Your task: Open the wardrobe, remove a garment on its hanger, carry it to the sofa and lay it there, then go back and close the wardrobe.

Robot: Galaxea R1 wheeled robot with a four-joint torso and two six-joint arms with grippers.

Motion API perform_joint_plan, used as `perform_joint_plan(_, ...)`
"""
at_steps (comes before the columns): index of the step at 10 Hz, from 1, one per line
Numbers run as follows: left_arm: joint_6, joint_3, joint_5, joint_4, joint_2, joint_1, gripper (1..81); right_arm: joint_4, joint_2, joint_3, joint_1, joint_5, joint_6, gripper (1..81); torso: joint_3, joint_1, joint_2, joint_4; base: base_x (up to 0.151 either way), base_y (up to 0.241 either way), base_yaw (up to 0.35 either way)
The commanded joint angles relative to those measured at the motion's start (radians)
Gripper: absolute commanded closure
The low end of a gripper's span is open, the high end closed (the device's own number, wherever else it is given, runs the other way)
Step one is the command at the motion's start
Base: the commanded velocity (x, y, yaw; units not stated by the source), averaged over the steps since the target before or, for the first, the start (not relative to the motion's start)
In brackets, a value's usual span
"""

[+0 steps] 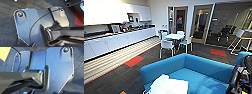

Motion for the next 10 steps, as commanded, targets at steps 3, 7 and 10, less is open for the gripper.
perform_joint_plan(3, 0.004, -0.005, 0.033, -0.026, -0.041, -0.026, 1.0, 0.001, -0.01, -0.044, 0.033, -0.062, -0.003, 1.0, 0.0, 0.0, 0.0, 0.0, 0.0, 0.0, 0.201)
perform_joint_plan(7, 0.01, -0.006, 0.034, -0.026, -0.035, -0.025, 1.0, 0.001, -0.012, -0.044, 0.031, -0.062, 0.004, 1.0, 0.0, 0.0, 0.0, 0.0, 0.0, 0.0, 0.218)
perform_joint_plan(10, 0.015, -0.006, 0.034, -0.024, -0.028, -0.026, 1.0, 0.001, -0.01, -0.044, 0.031, -0.064, 0.005, 1.0, 0.0, 0.0, 0.0, 0.0, 0.0, 0.0, 0.226)
